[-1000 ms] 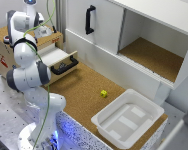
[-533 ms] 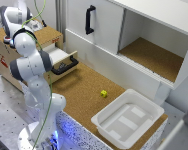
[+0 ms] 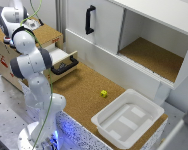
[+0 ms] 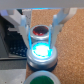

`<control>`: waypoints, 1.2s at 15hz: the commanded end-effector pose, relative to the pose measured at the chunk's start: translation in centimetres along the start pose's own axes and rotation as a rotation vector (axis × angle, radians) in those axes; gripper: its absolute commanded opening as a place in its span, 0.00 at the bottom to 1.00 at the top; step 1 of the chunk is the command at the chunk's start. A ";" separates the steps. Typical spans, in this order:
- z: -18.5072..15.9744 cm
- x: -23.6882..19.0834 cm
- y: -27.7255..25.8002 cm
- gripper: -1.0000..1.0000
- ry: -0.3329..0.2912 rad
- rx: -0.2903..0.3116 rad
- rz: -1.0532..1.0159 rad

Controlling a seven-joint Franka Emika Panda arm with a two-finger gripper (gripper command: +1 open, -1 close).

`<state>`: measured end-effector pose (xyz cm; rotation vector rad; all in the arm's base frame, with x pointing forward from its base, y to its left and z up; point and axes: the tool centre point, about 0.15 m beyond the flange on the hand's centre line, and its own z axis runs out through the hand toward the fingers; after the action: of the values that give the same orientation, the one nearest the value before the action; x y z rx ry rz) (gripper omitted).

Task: Turn off the blue led light

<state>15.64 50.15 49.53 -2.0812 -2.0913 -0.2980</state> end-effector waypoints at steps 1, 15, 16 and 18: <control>1.0 2.6 -0.1 0.00 -0.103 0.050 -0.039; 6.2 5.0 1.8 0.00 -0.165 0.048 -0.044; 6.7 5.0 2.0 0.00 -0.176 0.030 -0.041; 7.0 4.6 1.7 0.00 -0.189 0.020 -0.050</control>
<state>16.22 53.08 46.46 -2.0181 -2.1461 -0.2465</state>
